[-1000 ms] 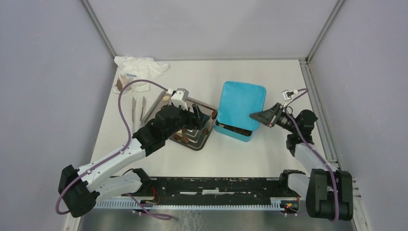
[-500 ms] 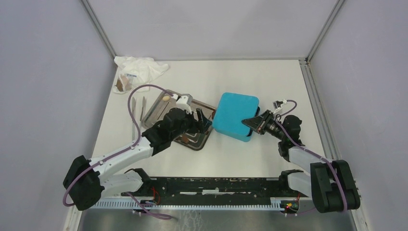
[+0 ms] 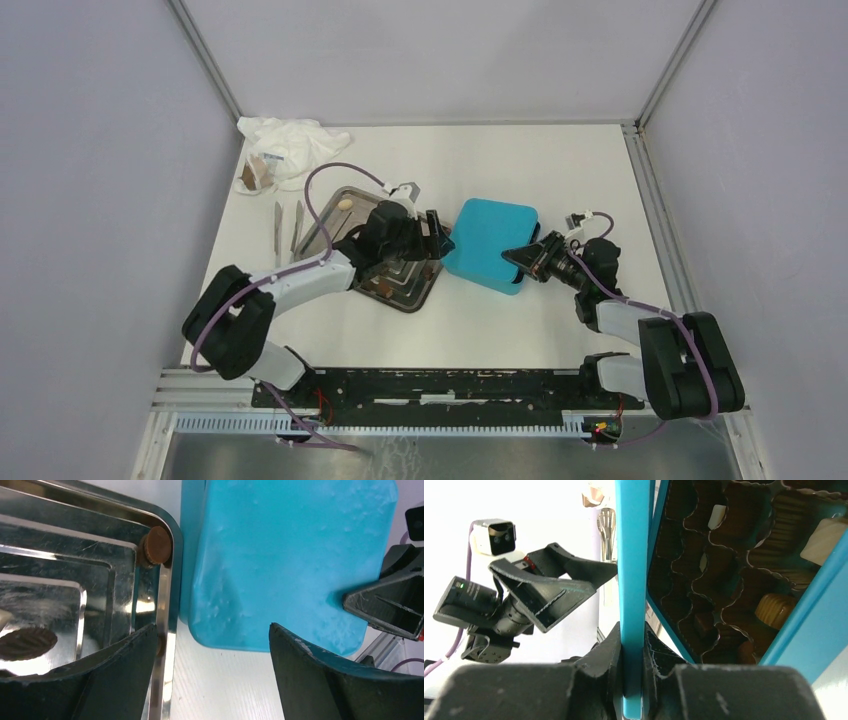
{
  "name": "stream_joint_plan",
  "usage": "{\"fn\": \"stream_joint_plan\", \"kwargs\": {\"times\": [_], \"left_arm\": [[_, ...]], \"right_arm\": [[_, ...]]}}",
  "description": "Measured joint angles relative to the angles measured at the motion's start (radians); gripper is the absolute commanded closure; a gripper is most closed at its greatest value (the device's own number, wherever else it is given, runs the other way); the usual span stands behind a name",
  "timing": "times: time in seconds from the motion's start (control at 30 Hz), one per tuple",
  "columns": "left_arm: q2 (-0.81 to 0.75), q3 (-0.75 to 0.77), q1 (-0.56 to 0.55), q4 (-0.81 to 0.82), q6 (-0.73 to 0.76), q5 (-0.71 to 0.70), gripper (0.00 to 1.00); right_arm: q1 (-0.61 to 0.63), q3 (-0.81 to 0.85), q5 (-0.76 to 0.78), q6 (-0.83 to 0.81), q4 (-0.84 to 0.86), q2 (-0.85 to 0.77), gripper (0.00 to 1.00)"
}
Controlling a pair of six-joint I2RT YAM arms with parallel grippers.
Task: Pack the chocolate
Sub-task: Close the box lid on the packing box.
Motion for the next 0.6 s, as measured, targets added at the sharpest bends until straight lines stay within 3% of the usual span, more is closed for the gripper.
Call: {"fn": "stream_joint_plan", "kwargs": {"times": [0.3,0.6], "left_arm": [[0.216,0.136,0.043,0.014,0.000,0.126,0.14],[0.331,0.240,0.044,0.008,0.001,0.200,0.17]], "right_arm": [[-0.002,0.000,0.021,-0.021,-0.015,0.005,0.83],[-0.020,0.002,0.042,-0.068,-0.083,0.005,0.63]]}}
